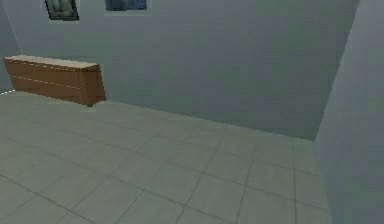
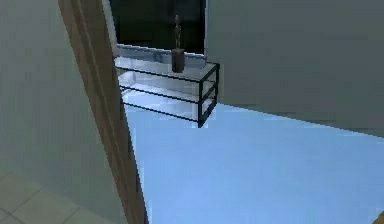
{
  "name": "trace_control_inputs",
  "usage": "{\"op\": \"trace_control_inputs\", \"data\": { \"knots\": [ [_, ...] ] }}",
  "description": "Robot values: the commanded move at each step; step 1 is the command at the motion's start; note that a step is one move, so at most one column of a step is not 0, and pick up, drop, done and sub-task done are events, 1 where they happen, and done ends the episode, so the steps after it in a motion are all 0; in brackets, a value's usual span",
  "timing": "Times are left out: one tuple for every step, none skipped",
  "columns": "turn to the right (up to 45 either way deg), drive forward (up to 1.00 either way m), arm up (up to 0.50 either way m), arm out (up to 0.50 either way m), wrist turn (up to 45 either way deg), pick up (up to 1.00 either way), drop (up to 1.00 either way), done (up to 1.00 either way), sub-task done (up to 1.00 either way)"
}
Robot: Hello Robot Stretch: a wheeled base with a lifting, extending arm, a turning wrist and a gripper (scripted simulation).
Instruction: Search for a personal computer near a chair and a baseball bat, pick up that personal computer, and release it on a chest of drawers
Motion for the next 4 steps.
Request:
{"op": "trace_control_inputs", "data": {
  "knots": [
    [0.0, 0.30, 0.00, 0.00, 0.0, 0.00, 0.00, 0.00, 0.00],
    [-45.0, 0.00, 0.00, 0.00, 0.0, 0.00, 0.00, 0.00, 0.00],
    [-39.0, 0.00, 0.00, 0.00, 0.0, 0.00, 0.00, 0.00, 0.00],
    [0.0, 0.85, 0.00, 0.00, 0.0, 0.00, 0.00, 0.00, 0.00]
  ]
}}
